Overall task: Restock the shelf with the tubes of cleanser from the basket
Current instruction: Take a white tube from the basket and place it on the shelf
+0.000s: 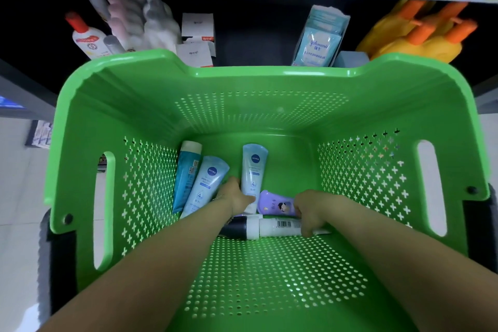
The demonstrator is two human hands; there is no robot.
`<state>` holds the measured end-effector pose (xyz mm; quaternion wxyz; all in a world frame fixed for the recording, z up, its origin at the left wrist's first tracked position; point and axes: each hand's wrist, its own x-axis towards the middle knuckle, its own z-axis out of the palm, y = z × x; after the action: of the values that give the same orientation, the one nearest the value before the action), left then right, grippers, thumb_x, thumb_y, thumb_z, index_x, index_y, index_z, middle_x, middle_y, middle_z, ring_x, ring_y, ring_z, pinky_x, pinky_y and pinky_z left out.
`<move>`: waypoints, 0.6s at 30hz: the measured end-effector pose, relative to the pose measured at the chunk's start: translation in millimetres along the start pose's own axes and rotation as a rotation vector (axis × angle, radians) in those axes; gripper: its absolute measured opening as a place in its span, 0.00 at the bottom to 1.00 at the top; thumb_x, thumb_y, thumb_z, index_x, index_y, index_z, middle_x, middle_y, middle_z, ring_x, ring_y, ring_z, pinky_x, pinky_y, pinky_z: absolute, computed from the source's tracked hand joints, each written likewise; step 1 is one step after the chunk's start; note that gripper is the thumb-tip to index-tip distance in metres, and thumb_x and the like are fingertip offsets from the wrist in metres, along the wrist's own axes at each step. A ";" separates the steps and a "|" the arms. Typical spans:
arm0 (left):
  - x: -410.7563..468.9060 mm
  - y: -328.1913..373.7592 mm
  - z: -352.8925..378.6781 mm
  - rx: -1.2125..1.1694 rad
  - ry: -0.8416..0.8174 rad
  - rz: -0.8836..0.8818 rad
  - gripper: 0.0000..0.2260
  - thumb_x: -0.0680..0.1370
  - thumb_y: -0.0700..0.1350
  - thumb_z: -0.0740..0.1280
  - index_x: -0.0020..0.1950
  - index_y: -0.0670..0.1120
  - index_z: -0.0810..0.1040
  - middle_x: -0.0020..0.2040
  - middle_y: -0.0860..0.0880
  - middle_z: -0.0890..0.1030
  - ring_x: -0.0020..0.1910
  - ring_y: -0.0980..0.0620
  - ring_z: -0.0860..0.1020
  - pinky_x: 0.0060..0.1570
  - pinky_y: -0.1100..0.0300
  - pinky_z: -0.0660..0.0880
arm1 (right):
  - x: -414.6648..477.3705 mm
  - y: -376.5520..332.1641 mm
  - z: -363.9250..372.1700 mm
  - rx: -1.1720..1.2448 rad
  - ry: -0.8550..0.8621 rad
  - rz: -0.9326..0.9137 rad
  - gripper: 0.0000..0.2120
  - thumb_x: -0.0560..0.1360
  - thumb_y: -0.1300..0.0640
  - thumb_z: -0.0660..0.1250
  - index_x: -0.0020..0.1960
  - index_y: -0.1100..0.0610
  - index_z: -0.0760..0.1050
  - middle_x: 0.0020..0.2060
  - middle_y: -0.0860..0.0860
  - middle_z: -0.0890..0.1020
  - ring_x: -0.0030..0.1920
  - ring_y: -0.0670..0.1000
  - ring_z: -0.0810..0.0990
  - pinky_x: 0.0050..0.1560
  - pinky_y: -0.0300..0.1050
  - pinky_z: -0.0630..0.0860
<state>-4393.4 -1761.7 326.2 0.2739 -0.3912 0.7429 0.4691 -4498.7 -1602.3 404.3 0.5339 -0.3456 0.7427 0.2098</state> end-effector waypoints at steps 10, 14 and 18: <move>-0.7 6.3 4.1 0.078 0.030 0.007 0.19 0.77 0.50 0.69 0.62 0.41 0.70 0.59 0.43 0.78 0.55 0.45 0.77 0.49 0.56 0.74 | 9.0 13.5 7.8 -0.050 -0.014 -0.021 0.21 0.71 0.60 0.71 0.62 0.55 0.73 0.53 0.52 0.79 0.50 0.52 0.80 0.50 0.46 0.79; -1.8 5.9 4.1 0.051 0.021 0.001 0.18 0.77 0.49 0.69 0.62 0.42 0.70 0.58 0.43 0.78 0.55 0.44 0.78 0.54 0.51 0.76 | 7.6 4.8 7.3 -0.230 0.002 -0.066 0.21 0.73 0.61 0.69 0.65 0.56 0.70 0.52 0.52 0.78 0.49 0.53 0.80 0.48 0.46 0.78; -3.3 10.0 -1.5 0.043 -0.020 -0.021 0.19 0.76 0.49 0.70 0.61 0.42 0.69 0.57 0.43 0.78 0.52 0.43 0.79 0.50 0.51 0.78 | 5.5 -4.8 3.4 -0.318 0.010 -0.061 0.18 0.74 0.60 0.68 0.63 0.57 0.71 0.46 0.50 0.73 0.44 0.52 0.75 0.44 0.46 0.75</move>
<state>-4400.0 -1759.4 334.2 0.2945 -0.3883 0.7458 0.4541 -4494.0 -1604.7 398.3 0.4748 -0.4493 0.6917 0.3069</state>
